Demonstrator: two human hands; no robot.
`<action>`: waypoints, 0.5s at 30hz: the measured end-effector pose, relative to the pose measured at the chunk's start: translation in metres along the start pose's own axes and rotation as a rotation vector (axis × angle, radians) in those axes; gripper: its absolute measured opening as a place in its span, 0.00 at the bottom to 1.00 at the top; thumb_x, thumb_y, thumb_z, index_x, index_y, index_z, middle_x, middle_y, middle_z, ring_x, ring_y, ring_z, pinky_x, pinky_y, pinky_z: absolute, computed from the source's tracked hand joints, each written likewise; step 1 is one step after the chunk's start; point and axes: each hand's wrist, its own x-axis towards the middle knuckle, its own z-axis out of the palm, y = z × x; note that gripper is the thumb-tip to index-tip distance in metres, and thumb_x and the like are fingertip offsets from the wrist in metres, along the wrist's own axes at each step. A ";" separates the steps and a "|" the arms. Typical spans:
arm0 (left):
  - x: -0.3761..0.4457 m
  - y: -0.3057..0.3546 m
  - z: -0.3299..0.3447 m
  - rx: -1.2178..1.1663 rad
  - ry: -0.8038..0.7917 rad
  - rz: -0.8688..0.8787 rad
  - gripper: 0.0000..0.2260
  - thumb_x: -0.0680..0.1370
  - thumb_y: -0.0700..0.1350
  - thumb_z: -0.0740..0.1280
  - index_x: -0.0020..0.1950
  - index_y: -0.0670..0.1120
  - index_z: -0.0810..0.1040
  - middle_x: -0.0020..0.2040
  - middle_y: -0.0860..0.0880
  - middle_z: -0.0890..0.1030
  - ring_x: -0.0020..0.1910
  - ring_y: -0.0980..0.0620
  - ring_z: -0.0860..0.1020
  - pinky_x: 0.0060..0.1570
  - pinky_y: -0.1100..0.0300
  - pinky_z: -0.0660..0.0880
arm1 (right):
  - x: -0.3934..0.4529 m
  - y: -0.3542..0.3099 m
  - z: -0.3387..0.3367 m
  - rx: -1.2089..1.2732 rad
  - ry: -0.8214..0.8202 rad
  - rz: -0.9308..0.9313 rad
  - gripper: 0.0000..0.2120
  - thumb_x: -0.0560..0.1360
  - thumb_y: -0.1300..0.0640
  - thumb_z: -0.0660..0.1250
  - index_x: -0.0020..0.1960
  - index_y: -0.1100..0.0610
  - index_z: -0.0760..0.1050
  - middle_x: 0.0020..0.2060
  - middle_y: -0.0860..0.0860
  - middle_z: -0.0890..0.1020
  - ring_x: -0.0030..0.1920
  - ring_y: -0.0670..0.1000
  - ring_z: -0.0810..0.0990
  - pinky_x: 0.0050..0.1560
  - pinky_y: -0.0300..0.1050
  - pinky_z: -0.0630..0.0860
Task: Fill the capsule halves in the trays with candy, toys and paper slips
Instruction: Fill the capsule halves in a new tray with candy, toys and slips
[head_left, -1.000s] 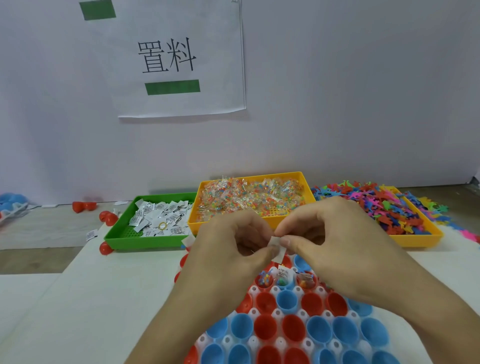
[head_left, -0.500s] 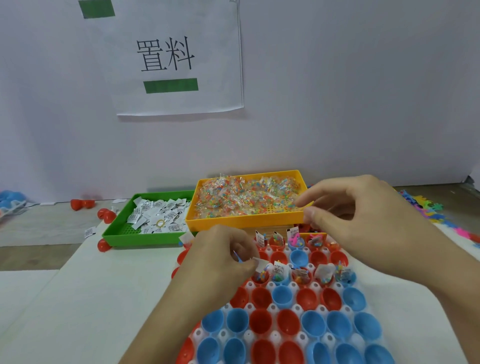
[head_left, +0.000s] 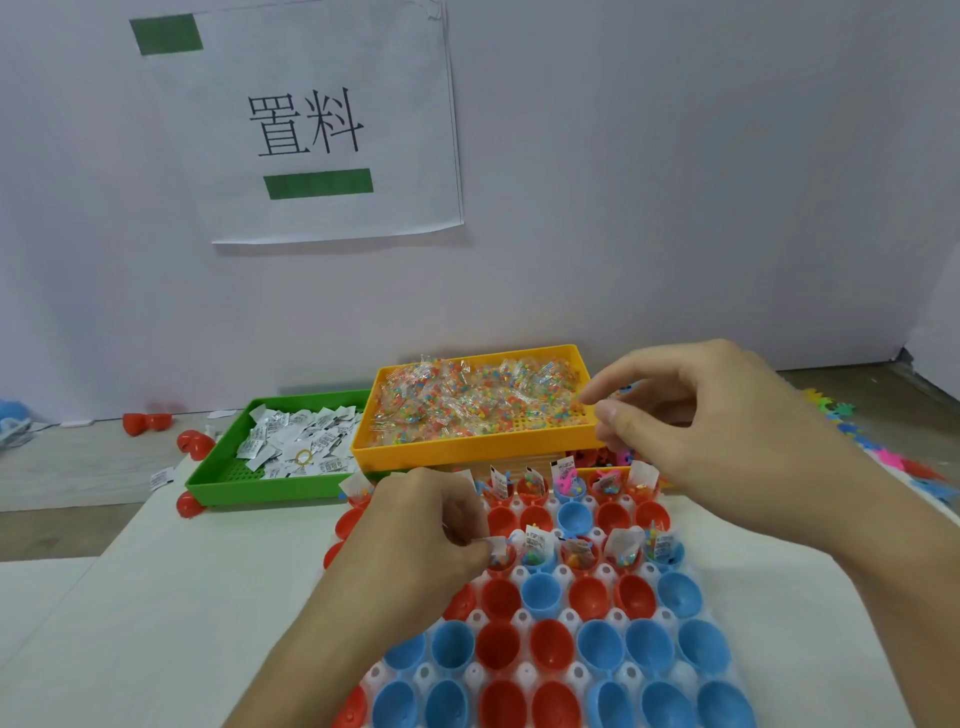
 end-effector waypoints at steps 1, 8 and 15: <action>0.000 0.001 -0.001 0.007 -0.012 -0.001 0.11 0.72 0.44 0.76 0.31 0.51 0.79 0.30 0.55 0.81 0.31 0.59 0.79 0.31 0.68 0.73 | 0.000 0.000 -0.001 0.007 0.010 -0.002 0.04 0.75 0.49 0.67 0.44 0.42 0.81 0.35 0.38 0.85 0.39 0.38 0.84 0.41 0.37 0.80; 0.006 0.001 0.001 0.049 -0.087 -0.047 0.13 0.72 0.41 0.75 0.30 0.52 0.78 0.29 0.55 0.80 0.28 0.63 0.77 0.29 0.72 0.70 | -0.001 -0.001 -0.006 0.048 0.028 -0.011 0.05 0.76 0.51 0.67 0.45 0.43 0.81 0.35 0.40 0.85 0.38 0.40 0.84 0.44 0.42 0.82; 0.009 0.005 0.009 0.068 -0.069 -0.097 0.12 0.72 0.42 0.75 0.31 0.51 0.78 0.31 0.53 0.81 0.28 0.61 0.76 0.29 0.71 0.70 | -0.001 0.002 -0.010 0.053 0.017 -0.020 0.05 0.78 0.53 0.68 0.45 0.45 0.81 0.34 0.41 0.85 0.36 0.41 0.84 0.38 0.36 0.79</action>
